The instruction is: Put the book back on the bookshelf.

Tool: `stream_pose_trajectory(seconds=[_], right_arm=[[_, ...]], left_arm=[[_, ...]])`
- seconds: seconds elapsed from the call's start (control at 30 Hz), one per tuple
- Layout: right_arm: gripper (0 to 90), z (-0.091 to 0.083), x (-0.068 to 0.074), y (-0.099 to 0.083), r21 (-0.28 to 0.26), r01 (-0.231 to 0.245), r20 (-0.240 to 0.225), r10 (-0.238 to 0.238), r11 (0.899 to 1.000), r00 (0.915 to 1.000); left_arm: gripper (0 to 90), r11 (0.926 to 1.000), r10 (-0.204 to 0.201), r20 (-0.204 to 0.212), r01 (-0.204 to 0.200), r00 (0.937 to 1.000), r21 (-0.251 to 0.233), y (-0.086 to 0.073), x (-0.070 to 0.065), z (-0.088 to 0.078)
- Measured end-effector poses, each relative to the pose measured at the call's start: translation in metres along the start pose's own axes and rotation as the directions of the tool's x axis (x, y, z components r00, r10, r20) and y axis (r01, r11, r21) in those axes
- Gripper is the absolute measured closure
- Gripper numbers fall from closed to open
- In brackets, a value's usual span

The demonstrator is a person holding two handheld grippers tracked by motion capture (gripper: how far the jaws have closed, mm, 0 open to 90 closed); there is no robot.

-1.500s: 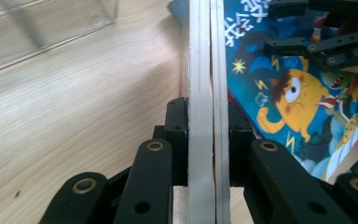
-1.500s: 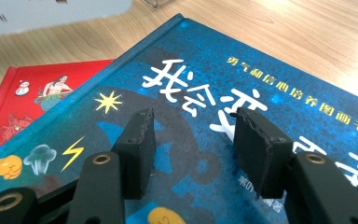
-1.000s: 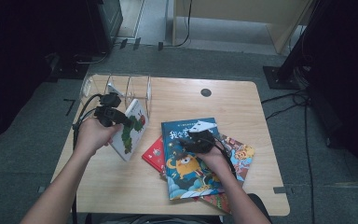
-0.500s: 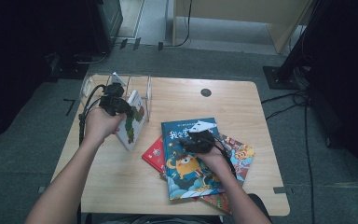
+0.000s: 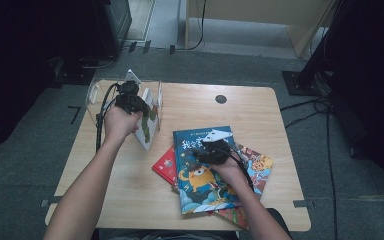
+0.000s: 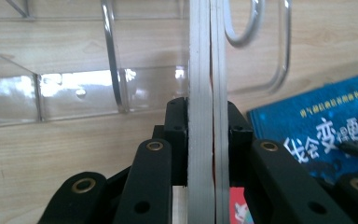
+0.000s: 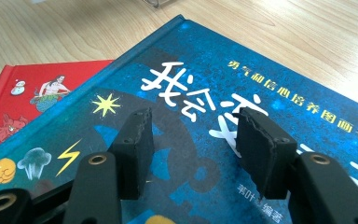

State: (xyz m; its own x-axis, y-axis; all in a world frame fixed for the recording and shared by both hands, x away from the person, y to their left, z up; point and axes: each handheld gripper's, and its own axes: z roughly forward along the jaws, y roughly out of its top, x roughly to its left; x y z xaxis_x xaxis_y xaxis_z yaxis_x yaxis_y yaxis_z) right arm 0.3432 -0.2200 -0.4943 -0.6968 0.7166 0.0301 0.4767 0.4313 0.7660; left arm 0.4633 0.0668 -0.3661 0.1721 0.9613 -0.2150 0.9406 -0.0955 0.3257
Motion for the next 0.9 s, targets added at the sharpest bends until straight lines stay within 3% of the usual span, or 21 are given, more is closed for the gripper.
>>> stream_pose_trajectory(seconds=[0.13,0.5,0.6,0.9], right_arm=[[46.4,0.000,0.000,0.000,0.000,0.000,0.000,0.000,1.000,1.0000],[47.2,0.002,0.000,0.001,0.000,0.000,0.003,0.000,1.000,1.0000],[47.2,0.002,0.000,0.001,-0.002,-0.001,0.004,0.001,1.000,1.0000],[47.2,0.002,0.000,0.001,-0.003,0.000,0.003,0.000,1.000,1.0000]], left_arm=[[76.8,0.9996,-0.026,-0.007,0.026,0.9996,-0.007,0.009,0.000,0.006],[75.9,0.9994,-0.034,0.004,0.034,0.9994,0.002,0.027,0.001,0.020],[75.7,0.9998,-0.020,-0.007,0.020,0.9998,0.006,0.033,0.000,0.024],[72.4,0.9995,-0.017,0.022,0.017,0.9996,-0.028,0.036,0.000,0.017]])
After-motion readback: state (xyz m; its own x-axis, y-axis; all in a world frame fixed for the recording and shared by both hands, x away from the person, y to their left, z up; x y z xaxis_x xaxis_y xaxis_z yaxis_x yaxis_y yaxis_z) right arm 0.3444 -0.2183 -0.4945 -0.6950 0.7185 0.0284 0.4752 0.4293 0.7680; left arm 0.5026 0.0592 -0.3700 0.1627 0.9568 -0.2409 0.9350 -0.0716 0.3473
